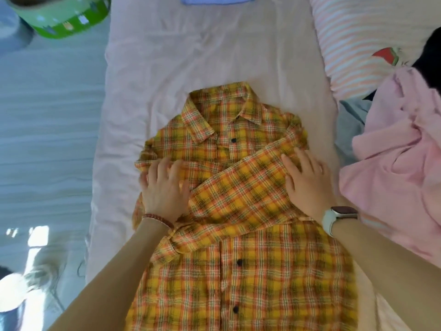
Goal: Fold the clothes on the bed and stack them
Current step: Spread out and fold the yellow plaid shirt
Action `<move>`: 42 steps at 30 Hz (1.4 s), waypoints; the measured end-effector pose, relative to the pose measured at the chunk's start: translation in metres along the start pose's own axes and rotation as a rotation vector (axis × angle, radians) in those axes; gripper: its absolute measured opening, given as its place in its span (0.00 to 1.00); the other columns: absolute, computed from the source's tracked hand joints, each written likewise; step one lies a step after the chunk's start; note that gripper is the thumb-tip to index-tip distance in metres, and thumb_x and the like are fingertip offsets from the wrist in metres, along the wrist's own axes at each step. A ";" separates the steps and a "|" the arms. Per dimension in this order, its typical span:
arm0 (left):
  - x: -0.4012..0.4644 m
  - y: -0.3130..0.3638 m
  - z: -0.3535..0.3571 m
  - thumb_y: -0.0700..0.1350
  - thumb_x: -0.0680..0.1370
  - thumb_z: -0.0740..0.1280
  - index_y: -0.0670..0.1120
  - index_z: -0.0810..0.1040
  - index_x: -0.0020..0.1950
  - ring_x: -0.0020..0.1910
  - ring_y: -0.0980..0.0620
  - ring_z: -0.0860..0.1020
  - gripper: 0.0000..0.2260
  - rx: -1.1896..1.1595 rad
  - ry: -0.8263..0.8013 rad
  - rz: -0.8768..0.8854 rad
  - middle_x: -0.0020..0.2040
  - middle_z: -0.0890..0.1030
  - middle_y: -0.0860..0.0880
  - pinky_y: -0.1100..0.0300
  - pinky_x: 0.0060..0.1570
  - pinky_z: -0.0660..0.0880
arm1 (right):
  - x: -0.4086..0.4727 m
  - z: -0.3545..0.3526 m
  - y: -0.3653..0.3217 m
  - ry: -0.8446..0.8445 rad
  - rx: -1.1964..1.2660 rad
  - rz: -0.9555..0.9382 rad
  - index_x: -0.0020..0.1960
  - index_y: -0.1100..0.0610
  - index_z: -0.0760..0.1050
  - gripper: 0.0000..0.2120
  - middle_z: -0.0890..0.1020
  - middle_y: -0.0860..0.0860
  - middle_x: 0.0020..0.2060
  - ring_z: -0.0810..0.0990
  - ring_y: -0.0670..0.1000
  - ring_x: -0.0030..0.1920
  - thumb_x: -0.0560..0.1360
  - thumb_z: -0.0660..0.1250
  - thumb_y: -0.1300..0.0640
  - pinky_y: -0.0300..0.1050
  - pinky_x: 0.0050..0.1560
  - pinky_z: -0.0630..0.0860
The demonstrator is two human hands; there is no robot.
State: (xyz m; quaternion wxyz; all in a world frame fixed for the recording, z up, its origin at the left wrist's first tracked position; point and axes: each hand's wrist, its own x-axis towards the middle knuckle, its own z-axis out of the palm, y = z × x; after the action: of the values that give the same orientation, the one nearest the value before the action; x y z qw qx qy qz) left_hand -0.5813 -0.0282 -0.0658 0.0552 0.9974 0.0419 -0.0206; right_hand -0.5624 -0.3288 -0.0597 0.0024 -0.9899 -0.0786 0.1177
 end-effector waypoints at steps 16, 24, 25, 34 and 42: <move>0.168 -0.005 0.025 0.67 0.74 0.57 0.47 0.52 0.76 0.70 0.41 0.64 0.37 -0.254 -0.453 -0.211 0.72 0.65 0.43 0.41 0.67 0.62 | 0.157 -0.007 0.004 -0.213 0.129 0.114 0.76 0.58 0.42 0.35 0.49 0.56 0.76 0.48 0.56 0.76 0.79 0.50 0.41 0.63 0.72 0.47; 0.164 0.014 0.004 0.52 0.79 0.62 0.41 0.74 0.46 0.28 0.54 0.68 0.14 -0.647 -0.276 -0.071 0.30 0.71 0.51 0.60 0.32 0.67 | 0.179 -0.018 -0.005 -0.214 0.274 0.145 0.72 0.57 0.59 0.33 0.67 0.59 0.69 0.63 0.61 0.69 0.76 0.52 0.35 0.59 0.66 0.63; 0.160 0.013 0.001 0.52 0.79 0.62 0.39 0.74 0.46 0.28 0.54 0.68 0.15 -0.636 -0.250 -0.044 0.30 0.71 0.51 0.59 0.32 0.67 | 0.178 -0.018 -0.005 -0.231 0.233 0.131 0.75 0.56 0.54 0.34 0.60 0.57 0.73 0.57 0.60 0.72 0.77 0.52 0.36 0.61 0.68 0.58; 0.123 0.004 -0.032 0.53 0.80 0.58 0.43 0.69 0.42 0.28 0.54 0.69 0.15 -0.519 -0.068 0.116 0.29 0.70 0.51 0.59 0.29 0.66 | 0.126 -0.031 -0.024 0.098 0.368 0.041 0.56 0.61 0.71 0.19 0.76 0.55 0.35 0.77 0.59 0.37 0.78 0.59 0.45 0.46 0.35 0.68; -0.001 -0.019 -0.057 0.56 0.82 0.48 0.44 0.72 0.52 0.35 0.49 0.75 0.20 -0.394 0.161 0.503 0.37 0.78 0.48 0.58 0.37 0.71 | -0.004 -0.048 -0.013 0.391 0.161 -0.264 0.35 0.59 0.74 0.20 0.78 0.52 0.28 0.75 0.55 0.29 0.76 0.56 0.45 0.47 0.43 0.71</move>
State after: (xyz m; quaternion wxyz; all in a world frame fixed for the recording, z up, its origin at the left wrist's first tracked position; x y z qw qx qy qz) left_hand -0.5819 -0.0027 -0.0117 0.2470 0.9451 -0.1982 0.0809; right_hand -0.5569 -0.3162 -0.0118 0.1121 -0.9716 -0.1958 -0.0714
